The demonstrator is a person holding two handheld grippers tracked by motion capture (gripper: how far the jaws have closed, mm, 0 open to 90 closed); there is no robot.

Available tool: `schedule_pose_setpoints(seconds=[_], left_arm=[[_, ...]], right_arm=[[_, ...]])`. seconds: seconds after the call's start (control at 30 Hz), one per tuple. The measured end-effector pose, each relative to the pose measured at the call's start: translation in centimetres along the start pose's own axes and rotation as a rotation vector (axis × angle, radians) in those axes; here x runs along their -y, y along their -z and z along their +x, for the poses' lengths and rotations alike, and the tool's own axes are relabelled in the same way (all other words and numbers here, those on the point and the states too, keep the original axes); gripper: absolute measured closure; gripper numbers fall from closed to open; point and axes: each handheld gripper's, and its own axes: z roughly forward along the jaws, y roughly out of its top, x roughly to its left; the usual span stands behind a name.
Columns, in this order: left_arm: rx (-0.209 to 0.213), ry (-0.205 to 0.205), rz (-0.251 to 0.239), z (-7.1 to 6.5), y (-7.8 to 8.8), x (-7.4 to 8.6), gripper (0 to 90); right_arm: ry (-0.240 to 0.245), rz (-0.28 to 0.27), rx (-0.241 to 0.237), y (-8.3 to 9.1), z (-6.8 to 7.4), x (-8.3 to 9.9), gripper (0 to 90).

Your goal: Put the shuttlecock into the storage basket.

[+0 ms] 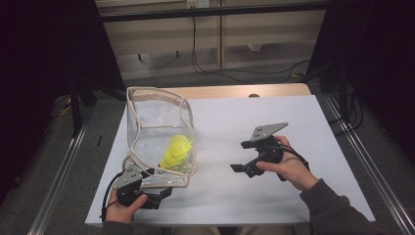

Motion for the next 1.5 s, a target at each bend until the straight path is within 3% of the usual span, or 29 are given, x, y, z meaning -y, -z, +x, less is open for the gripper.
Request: schedule_pose_setpoints(seconds=[1.5], left_arm=[[-0.003, -0.001, -0.002, 0.0, 0.0, 0.0, 4.5]], right_arm=[[-0.043, -0.018, 0.066, 2.4, -1.3, 4.7, 8.9]])
